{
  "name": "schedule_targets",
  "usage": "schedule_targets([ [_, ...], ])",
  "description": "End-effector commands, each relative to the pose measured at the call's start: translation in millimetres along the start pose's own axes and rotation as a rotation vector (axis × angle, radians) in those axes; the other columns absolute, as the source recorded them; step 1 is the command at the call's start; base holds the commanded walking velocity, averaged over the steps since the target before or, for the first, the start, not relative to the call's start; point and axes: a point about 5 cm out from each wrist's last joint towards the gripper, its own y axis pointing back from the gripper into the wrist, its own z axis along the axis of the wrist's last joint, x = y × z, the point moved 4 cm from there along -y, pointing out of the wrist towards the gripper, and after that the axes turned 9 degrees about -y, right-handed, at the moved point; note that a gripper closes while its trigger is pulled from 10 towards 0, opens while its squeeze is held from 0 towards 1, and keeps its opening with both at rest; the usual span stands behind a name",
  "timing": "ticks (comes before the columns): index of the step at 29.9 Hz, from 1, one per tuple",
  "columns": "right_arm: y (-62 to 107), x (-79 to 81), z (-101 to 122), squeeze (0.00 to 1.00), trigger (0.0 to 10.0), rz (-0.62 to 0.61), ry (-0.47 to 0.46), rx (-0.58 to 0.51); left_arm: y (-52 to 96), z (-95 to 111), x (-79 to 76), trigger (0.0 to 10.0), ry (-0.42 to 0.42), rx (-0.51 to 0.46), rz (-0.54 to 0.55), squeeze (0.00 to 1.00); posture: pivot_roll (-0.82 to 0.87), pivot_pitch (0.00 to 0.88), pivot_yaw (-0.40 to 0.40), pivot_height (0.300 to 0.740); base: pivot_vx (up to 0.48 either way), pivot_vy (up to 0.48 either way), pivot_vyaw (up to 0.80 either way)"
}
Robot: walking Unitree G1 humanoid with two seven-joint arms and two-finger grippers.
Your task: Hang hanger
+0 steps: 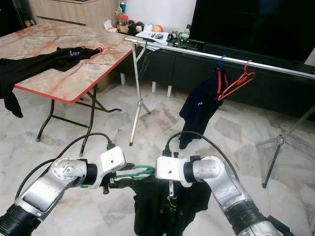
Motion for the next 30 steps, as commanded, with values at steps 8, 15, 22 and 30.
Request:
schedule_targets([
  [8,4.9,-2.0,5.4,0.0,10.0,-0.016,0.009,-0.021,-2.6,2.2,-0.9,0.0,-0.009,-0.004,-0.015,0.0,0.15,0.02,-0.067,0.74,0.0,0.0,0.0],
  [15,5.1,-3.2,6.0,0.0,10.0,-0.021,0.008,-0.02,-3.1,2.3,-2.1,0.0,-0.01,-0.004,-0.021,0.0,0.15,0.024,-0.069,0.74,0.0,0.0,0.0],
  [22,5.6,-3.0,5.0,0.0,10.0,-0.021,0.004,-0.017,-3.8,1.7,-4.0,0.0,-0.005,-0.003,-0.024,0.0,0.15,0.029,-0.072,0.74,0.0,0.0,0.0],
  [30,5.6,-3.9,5.5,0.0,10.0,-0.021,0.0,-0.02,-4.0,2.1,-3.4,0.0,-0.003,-0.005,-0.022,0.0,0.15,0.037,-0.075,0.74,0.0,0.0,0.0],
])
